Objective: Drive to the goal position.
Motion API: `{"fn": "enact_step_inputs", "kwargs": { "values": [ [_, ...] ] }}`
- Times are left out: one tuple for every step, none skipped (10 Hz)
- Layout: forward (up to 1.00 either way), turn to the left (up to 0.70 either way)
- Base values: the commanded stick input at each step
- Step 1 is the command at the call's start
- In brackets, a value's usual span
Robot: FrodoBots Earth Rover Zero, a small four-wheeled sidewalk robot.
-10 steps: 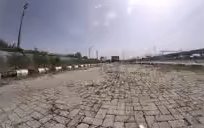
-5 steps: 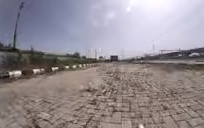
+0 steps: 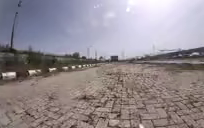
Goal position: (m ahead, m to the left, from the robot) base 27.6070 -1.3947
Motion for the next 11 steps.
{"fn": "enact_step_inputs", "kwargs": {
  "values": [
    [1.0, 0.0],
    [1.0, 0.0],
    [1.0, 0.0],
    [1.0, 0.0],
    [1.0, 0.0],
    [1.0, 0.0],
    [1.0, 0.0],
    [1.0, 0.0],
    [1.0, 0.0],
    [1.0, 0.0],
    [1.0, 0.0]
  ]
}}
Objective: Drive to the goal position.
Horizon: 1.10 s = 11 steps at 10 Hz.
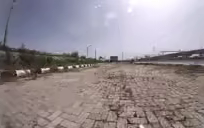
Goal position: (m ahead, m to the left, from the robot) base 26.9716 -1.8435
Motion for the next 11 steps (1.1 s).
{"fn": "enact_step_inputs", "kwargs": {
  "values": [
    [1.0, 0.0],
    [1.0, 0.14],
    [1.0, 0.4],
    [1.0, 0.4],
    [1.0, 0.37],
    [1.0, 0.3],
    [1.0, 0.22],
    [1.0, 0.12],
    [1.0, 0.0],
    [1.0, 0.0],
    [1.0, 0.0]
  ]
}}
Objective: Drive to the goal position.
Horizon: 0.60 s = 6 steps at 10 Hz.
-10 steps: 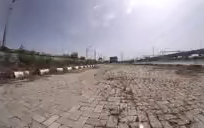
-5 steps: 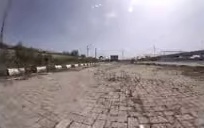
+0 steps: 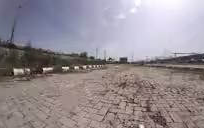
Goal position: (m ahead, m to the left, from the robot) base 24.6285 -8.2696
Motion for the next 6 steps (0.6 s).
{"fn": "enact_step_inputs", "kwargs": {
  "values": [
    [1.0, 0.0],
    [1.0, 0.0],
    [1.0, 0.0],
    [1.0, 0.0],
    [1.0, 0.0],
    [1.0, 0.0]
  ]
}}
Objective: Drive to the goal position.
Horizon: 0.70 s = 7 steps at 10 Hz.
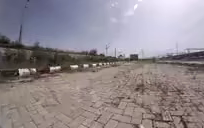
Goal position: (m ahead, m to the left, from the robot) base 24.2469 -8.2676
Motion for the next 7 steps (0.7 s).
{"fn": "enact_step_inputs", "kwargs": {
  "values": [
    [1.0, 0.0],
    [1.0, 0.0],
    [1.0, 0.0],
    [1.0, 0.0],
    [1.0, 0.0],
    [1.0, 0.0],
    [1.0, 0.0]
  ]
}}
